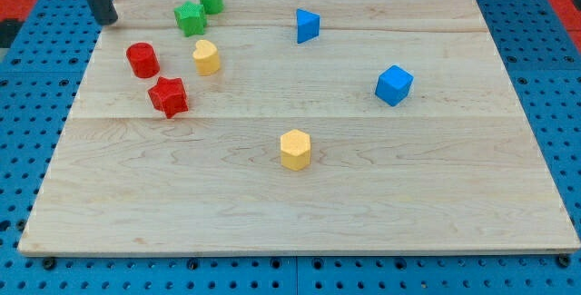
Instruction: Slide the green circle to the blue triangle
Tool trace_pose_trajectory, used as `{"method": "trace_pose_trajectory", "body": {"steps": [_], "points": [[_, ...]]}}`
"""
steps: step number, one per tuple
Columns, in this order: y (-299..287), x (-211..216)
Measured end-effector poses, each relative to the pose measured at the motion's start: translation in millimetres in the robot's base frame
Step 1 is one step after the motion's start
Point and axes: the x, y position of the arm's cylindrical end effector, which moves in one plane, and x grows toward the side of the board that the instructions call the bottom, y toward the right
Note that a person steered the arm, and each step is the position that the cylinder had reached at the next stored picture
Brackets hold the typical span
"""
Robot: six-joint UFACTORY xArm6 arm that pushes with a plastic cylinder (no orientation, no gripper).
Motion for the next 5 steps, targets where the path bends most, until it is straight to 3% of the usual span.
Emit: {"method": "trace_pose_trajectory", "body": {"steps": [1, 4, 5], "points": [[18, -29], [37, -43], [135, -43]]}}
